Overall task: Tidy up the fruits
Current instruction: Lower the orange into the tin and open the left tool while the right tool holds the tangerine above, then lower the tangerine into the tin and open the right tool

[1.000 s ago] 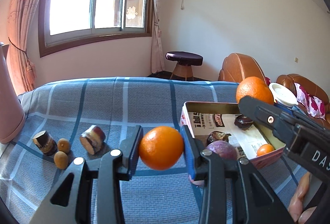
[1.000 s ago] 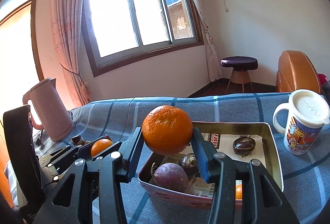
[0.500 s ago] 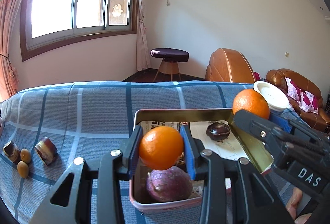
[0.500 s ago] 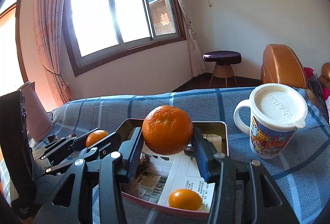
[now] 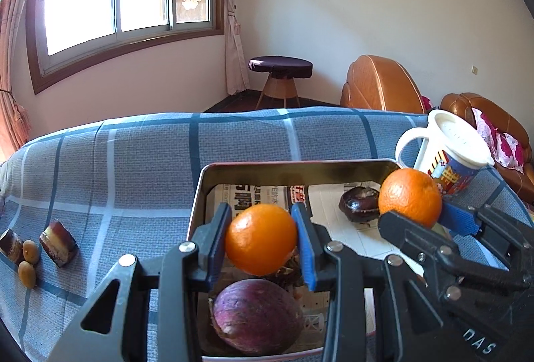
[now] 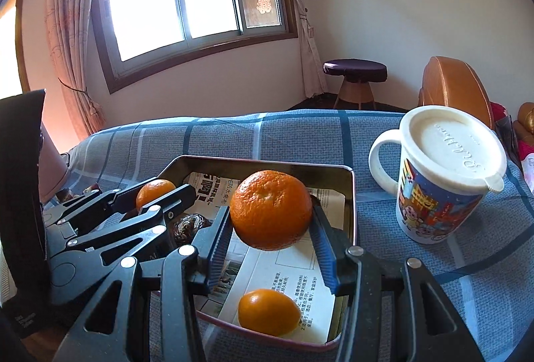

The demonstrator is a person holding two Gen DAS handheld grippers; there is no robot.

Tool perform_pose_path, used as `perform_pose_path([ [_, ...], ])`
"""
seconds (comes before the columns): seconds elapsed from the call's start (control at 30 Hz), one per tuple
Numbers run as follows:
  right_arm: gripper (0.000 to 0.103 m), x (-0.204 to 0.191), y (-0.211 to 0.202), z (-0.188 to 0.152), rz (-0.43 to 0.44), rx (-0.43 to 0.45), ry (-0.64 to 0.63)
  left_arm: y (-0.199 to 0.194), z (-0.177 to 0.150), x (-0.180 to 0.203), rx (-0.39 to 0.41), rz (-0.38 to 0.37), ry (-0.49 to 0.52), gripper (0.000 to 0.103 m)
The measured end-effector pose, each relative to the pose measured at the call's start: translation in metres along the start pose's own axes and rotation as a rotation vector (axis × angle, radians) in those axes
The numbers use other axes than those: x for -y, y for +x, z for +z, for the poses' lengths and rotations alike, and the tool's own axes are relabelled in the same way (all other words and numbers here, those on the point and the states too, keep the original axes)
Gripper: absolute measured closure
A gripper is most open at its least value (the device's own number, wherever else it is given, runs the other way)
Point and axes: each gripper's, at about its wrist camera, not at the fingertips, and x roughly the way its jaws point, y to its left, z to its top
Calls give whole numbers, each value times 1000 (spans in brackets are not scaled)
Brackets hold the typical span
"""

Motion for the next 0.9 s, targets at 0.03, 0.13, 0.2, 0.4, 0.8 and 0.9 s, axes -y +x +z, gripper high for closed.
perform_pose_path([
  [0.03, 54, 0, 2, -1, 0, -13, 1, 2, 0, 0, -11, 7, 1, 64],
  [0.13, 54, 2, 8, -4, 13, -45, 10, 8, -2, -1, -53, 7, -8, 64],
  [0.2, 54, 2, 11, -5, 17, -61, 6, 9, -3, -2, -56, 14, -16, 64],
  [0.4, 53, 1, 13, -7, 28, -77, 10, 13, -4, -4, -80, 3, -30, 64],
  [0.8, 53, 9, 9, -4, 106, -69, 91, 6, -3, -10, -42, -30, -55, 50],
  [0.9, 51, 11, 3, -3, 146, -35, 116, -2, -2, -15, -2, -32, -78, 40],
])
